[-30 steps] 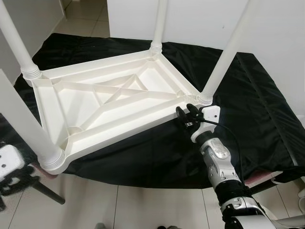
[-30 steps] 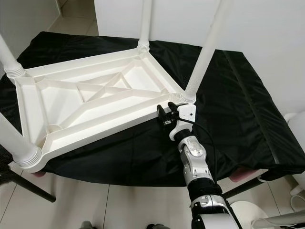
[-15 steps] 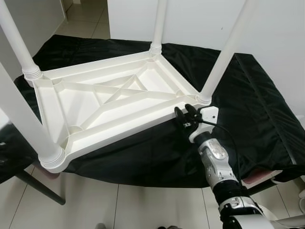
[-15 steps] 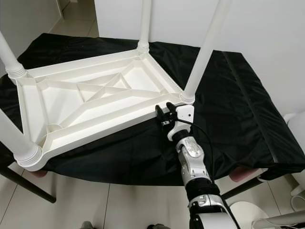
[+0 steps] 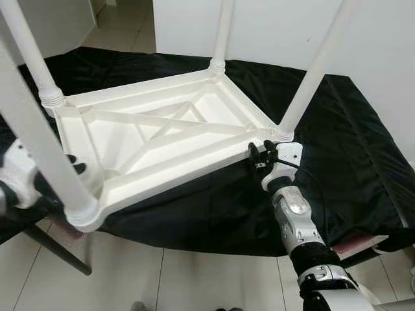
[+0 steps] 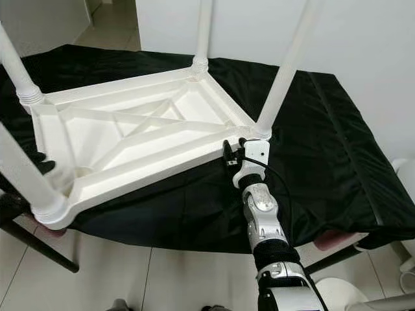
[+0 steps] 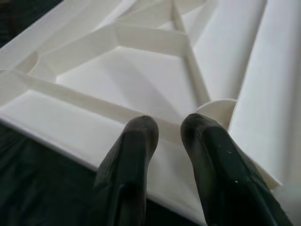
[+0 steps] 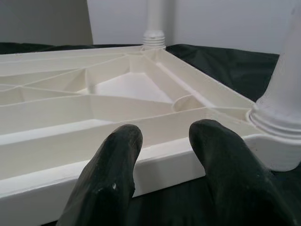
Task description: Building children table
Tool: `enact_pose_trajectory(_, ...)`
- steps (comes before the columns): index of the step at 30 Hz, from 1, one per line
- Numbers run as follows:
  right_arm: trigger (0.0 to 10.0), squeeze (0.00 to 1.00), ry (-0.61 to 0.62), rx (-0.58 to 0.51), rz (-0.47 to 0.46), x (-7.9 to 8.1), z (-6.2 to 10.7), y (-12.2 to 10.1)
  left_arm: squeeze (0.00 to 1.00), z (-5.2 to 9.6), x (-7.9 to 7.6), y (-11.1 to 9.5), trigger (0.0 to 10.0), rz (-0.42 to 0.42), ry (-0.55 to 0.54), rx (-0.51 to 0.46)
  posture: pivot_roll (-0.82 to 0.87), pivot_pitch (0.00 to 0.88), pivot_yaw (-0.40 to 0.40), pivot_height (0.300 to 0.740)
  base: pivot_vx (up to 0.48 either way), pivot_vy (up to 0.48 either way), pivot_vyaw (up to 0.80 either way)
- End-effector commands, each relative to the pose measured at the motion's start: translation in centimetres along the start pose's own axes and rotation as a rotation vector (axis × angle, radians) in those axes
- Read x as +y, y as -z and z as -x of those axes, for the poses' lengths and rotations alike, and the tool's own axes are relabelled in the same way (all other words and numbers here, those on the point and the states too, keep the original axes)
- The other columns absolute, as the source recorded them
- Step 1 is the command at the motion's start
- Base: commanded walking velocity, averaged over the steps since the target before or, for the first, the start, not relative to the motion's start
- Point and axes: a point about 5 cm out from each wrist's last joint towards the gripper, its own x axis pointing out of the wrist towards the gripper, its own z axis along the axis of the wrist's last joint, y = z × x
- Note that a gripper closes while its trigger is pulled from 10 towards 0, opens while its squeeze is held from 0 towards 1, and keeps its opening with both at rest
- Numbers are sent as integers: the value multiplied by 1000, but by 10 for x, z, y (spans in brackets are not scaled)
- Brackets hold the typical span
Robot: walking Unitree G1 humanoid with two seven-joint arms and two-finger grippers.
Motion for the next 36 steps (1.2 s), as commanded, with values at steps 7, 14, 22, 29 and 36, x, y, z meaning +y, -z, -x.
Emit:
enact_pose_trajectory(7, 10000, 0, 182, 116, 13, -18, 3, 16, 0, -26, -42, -9, 10000, 9, 17, -134, 124, 89, -52, 740, 0, 0, 0)
enact_pose_trajectory(14, 10000, 0, 316, 177, 10, -32, 6, 24, 0, -51, -88, -17, 10000, 59, 188, -209, 124, 82, -70, 740, 0, 0, 0)
enact_pose_trajectory(22, 10000, 0, 319, 191, -3, -30, 0, 24, 0, -63, -113, -23, 10000, 60, 270, -240, 118, 76, -70, 740, 0, 0, 0)
enact_pose_trajectory(29, 10000, 0, 267, 230, -10, -29, -9, 24, 0, -71, -132, -35, 10000, 77, 344, -284, 109, 69, -64, 740, 0, 0, 0)
enact_pose_trajectory(36, 10000, 0, 169, 294, 0, -27, -20, 25, 0, -73, -146, -48, 10000, 75, 373, -317, 119, 57, -71, 740, 0, 0, 0)
